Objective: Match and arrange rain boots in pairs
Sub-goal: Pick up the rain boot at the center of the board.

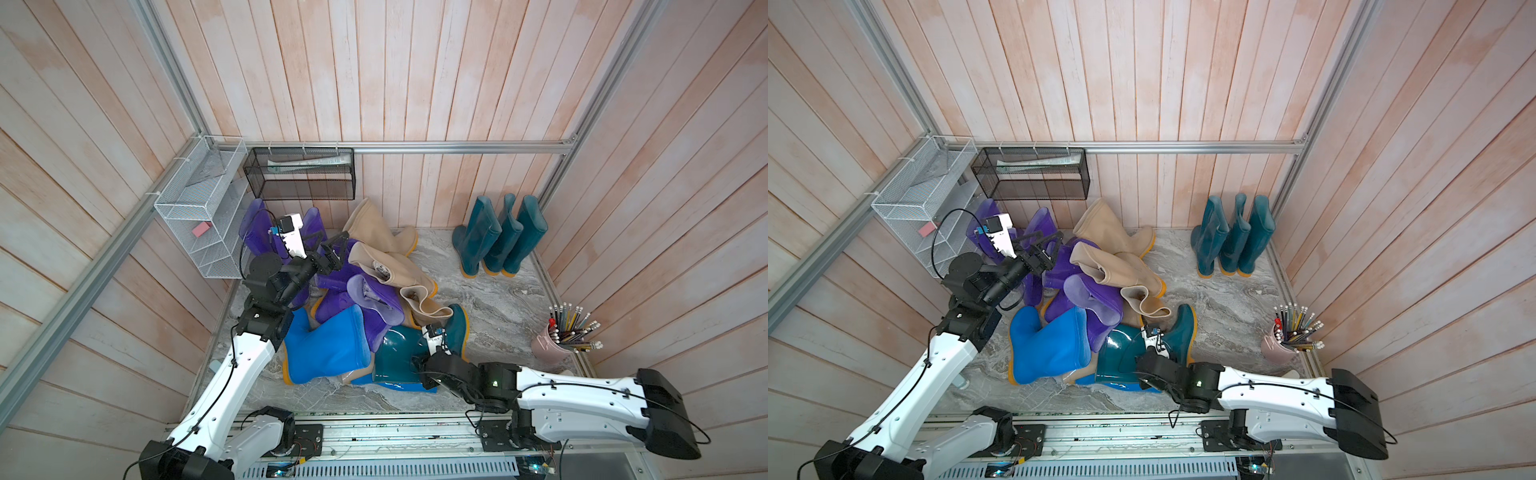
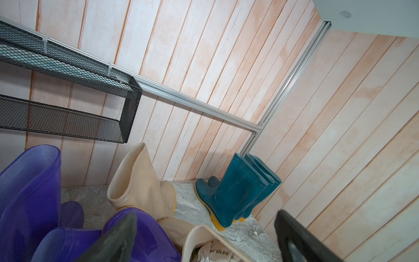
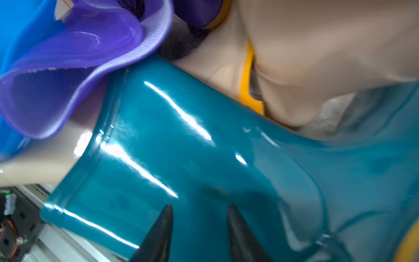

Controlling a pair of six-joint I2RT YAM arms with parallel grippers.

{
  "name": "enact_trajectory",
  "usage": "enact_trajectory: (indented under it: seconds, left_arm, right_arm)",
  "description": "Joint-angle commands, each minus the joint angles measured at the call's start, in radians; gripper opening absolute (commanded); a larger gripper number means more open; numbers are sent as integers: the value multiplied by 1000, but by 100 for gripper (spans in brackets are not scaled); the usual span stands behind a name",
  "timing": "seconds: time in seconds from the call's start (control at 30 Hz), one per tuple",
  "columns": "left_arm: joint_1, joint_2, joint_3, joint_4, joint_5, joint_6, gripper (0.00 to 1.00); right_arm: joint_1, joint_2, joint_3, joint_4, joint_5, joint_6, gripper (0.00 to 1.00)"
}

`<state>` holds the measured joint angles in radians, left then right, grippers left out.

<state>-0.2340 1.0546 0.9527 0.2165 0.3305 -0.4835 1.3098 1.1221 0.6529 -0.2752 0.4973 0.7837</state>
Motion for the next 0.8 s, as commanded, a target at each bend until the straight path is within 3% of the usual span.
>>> enact_trajectory:
  seconds: [0.0, 0.13, 0.23, 0.33, 0.53, 0.77]
  left_arm:
    - [5, 4, -1, -19, -34, -3, 97]
    - [5, 18, 24, -85, -104, 5, 97]
    - [5, 87, 135, -313, -320, 32, 98]
    - [9, 188, 259, -492, -452, 66, 98]
    - [10, 201, 246, -476, -467, 93, 98]
    - [12, 204, 255, -485, -472, 116, 91]
  right_arm:
    - [14, 57, 67, 45, 69, -19, 52]
    - [15, 109, 107, 123, 57, -67, 64]
    - [16, 186, 183, 88, 67, -95, 70]
    - [15, 261, 255, 49, 74, -114, 76]
    - [12, 370, 383, 29, 61, -149, 81]
    - [17, 460, 466, -124, 56, -120, 81]
